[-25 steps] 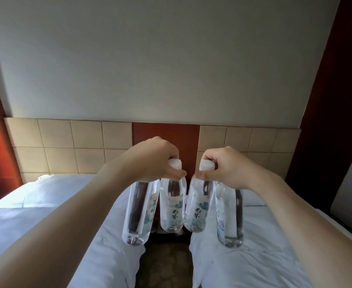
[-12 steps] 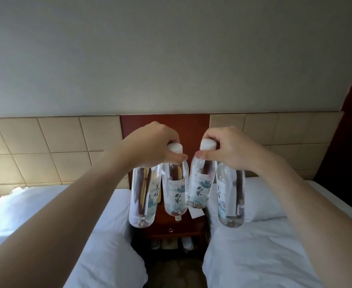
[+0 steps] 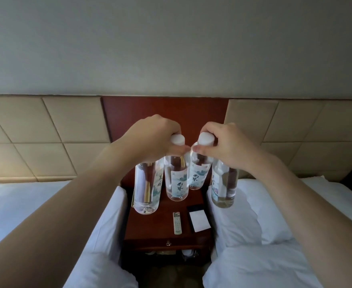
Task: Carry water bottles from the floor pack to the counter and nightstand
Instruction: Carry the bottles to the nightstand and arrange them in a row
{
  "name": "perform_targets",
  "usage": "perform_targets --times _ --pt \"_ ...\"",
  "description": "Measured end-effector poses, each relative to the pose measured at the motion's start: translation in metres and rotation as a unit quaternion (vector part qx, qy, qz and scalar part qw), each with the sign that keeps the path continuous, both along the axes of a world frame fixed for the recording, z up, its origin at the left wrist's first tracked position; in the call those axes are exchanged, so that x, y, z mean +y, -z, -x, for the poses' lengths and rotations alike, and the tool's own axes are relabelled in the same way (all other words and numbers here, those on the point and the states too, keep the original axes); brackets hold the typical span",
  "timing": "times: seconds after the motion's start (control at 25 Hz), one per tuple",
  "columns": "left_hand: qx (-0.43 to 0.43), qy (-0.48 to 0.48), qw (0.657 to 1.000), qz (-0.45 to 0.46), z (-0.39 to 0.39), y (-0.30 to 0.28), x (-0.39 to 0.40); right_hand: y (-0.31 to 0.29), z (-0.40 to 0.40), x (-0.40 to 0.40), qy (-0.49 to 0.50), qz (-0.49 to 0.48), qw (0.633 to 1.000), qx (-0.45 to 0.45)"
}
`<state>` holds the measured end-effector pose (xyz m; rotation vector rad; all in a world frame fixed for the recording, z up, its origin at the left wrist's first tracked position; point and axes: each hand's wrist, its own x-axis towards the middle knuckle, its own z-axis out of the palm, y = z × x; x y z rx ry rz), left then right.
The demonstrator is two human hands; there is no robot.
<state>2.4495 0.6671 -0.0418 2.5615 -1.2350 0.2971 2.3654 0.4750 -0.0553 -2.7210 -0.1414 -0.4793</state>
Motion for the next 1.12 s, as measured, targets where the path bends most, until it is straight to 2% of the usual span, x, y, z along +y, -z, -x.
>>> perform_targets --times 0.32,0.52,0.88,1.12 --pt "0.023 -0.003 0.998 -0.065 -0.18 0.131 -0.06 0.122 -0.171 -0.056 0.032 0.007 0.999 0.041" --pt "0.021 -0.046 0.996 -0.069 -0.253 0.197 -0.092 0.184 -0.253 -0.092 0.022 0.029 0.998 0.059" --pt "0.007 -0.081 0.996 -0.047 -0.336 0.329 -0.136 0.321 -0.347 -0.139 0.002 0.048 0.998 0.05" --pt "-0.001 -0.073 0.995 -0.063 -0.369 0.471 -0.149 0.465 -0.385 -0.147 -0.016 0.045 0.998 0.041"
